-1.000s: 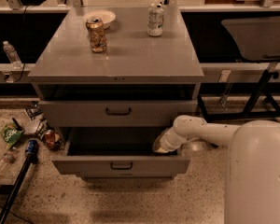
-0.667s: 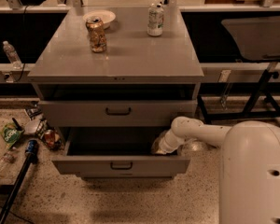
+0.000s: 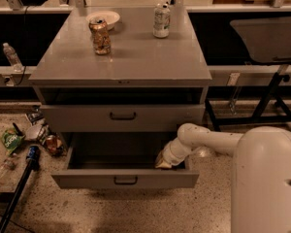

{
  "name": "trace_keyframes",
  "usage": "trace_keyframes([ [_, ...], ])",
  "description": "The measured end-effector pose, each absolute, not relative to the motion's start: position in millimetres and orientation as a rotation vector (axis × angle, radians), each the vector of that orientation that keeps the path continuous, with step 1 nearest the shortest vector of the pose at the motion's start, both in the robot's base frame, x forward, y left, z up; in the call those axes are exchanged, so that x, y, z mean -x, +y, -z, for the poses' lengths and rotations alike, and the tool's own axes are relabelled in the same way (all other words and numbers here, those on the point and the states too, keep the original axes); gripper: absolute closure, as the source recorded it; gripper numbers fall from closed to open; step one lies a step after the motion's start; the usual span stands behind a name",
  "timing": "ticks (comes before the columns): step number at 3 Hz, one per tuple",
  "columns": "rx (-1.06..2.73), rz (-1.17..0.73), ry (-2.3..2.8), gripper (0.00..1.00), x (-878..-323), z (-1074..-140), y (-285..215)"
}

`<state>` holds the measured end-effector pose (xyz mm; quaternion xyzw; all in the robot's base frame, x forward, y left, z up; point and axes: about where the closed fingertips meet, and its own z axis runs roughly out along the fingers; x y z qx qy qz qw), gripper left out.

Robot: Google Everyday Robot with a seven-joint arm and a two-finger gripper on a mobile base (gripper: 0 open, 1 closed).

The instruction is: Open middle drawer

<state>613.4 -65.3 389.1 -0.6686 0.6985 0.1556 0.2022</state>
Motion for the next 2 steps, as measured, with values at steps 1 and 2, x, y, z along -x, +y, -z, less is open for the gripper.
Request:
trace_keyframes([
  [1,1.837,-0.572,2.004,1.00,-573,-387,-53],
  [2,1.809,-0.703,2.057,1.00,-533,-389,-43],
])
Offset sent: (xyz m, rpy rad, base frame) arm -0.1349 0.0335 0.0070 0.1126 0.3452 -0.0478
